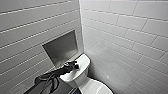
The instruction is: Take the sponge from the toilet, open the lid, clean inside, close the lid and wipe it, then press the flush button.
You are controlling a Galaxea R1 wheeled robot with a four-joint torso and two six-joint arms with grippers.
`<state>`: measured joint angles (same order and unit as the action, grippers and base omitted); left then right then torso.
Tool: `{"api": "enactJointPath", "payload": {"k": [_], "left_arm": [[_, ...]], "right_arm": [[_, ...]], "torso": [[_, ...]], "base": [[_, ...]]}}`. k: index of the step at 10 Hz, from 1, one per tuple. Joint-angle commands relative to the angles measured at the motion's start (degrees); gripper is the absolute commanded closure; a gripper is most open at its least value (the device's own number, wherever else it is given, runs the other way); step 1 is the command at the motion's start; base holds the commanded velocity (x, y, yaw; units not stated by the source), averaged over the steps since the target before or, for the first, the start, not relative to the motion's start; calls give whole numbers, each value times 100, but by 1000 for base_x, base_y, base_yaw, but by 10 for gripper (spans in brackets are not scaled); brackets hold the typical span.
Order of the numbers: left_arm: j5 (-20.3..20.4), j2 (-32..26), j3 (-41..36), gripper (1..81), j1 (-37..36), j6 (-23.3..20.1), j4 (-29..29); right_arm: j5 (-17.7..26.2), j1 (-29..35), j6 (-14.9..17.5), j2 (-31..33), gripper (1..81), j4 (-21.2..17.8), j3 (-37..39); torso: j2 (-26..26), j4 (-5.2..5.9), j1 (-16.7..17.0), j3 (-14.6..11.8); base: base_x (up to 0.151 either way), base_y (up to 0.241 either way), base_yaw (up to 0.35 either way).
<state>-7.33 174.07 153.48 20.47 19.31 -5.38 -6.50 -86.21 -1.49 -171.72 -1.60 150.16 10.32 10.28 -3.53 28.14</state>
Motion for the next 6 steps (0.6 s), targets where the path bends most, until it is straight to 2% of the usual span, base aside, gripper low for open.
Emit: {"api": "enactJointPath", "payload": {"k": [1, 4, 6], "left_arm": [[-621, -361, -683, 811, -724, 2, 115], [-586, -1171, -2082, 811, -899, 11, 212], [-455, -1857, -2998, 811, -987, 275, 265]], "right_arm": [[395, -33, 17, -32, 811, 37, -50], [395, -15, 17, -32, 811, 45, -67], [395, -41, 17, -32, 811, 37, -50]], "torso": [[0, 0, 0, 0], [0, 0, 0, 0], [0, 0, 0, 0]], "base": [[0, 0, 0], [0, 0, 0], [0, 0, 0]]}}
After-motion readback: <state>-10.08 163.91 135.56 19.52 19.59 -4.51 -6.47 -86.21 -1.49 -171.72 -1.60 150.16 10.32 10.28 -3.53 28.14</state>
